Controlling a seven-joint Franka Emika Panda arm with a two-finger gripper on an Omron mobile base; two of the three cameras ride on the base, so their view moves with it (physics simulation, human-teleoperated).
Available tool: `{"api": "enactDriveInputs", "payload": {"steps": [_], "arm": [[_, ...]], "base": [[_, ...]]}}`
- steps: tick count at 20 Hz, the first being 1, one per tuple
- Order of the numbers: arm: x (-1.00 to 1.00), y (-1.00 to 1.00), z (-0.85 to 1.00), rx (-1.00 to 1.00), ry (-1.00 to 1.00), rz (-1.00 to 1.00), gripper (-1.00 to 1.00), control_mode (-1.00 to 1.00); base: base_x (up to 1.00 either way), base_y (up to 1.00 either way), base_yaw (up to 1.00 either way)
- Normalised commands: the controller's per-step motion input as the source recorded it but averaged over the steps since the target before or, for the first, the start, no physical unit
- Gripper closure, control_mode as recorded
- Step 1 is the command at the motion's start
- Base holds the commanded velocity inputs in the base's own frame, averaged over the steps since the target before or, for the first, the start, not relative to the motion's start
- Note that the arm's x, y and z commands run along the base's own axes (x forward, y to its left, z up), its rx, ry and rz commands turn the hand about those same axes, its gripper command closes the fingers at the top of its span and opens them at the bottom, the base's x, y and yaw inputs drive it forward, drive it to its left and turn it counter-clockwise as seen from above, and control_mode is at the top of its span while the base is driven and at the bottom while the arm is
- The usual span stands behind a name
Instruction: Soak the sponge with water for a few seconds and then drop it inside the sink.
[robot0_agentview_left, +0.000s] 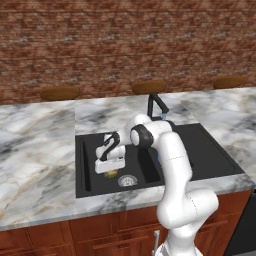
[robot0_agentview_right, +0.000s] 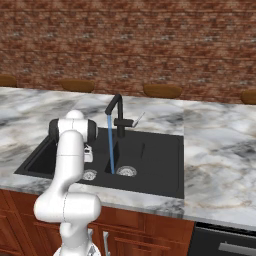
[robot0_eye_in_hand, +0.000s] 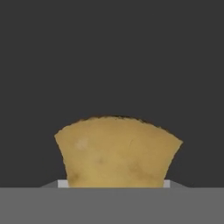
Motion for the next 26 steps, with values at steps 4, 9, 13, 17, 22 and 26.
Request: {"api": "enactDriveInputs", "payload": {"steps": [4, 9, 13, 17, 22, 26], "arm": [[0.00, 0.00, -0.16, 0.00, 0.02, 0.01, 1.00, -1.00], [0.00, 0.00, 0.00, 0.00, 0.00, 0.00, 1.00, -1.00], [0.00, 0.00, 0.00, 0.00, 0.00, 0.00, -1.00, -1.00], [0.00, 0.00, 0.00, 0.00, 0.00, 0.00, -1.00, -1.00], [0.00, 0.00, 0.00, 0.00, 0.00, 0.00, -1.00, -1.00], [-0.03, 0.00, 0.11, 0.00, 0.00, 0.00, -1.00, -1.00]], "base": [[0.00, 0.00, 0.00], [0.00, 0.00, 0.00], [0.00, 0.00, 0.00], [0.00, 0.00, 0.00], [0.00, 0.00, 0.00], [0.00, 0.00, 0.00]]}}
